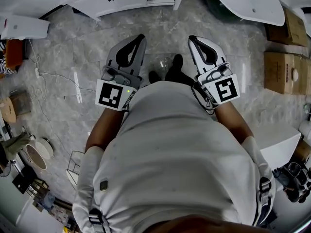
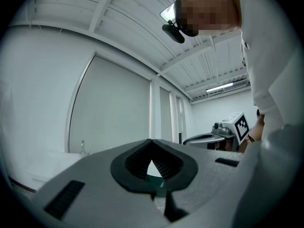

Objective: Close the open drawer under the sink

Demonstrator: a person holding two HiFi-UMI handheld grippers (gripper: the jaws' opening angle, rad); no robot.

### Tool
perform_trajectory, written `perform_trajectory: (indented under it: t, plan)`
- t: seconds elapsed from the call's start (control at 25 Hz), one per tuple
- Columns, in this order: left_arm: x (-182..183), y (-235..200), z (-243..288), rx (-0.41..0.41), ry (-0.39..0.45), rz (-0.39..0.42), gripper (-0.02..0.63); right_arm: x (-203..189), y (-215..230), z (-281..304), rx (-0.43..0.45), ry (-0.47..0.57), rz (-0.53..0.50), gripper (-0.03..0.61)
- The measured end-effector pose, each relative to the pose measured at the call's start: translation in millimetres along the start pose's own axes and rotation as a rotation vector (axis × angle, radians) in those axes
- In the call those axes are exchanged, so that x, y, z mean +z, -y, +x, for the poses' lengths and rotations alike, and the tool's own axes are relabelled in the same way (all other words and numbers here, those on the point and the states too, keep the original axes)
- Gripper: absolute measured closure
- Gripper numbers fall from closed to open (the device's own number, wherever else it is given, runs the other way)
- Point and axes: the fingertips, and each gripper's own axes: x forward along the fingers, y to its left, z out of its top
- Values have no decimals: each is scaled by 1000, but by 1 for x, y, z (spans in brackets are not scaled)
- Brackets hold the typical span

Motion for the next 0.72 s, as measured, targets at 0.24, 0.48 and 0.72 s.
perform_trajectory:
  t: [0.24, 0.48, 0.72]
  plan:
    - [-3, -9, -17, -3, 6, -26, 604, 2, -21, 9, 3, -25, -1, 554]
    - [5, -8, -20, -23, 35, -27, 604, 13, -26, 11, -11, -1, -6, 554]
    - [7, -1, -25, -38, 42, -33, 604, 14, -32, 3, -18, -11, 3, 554]
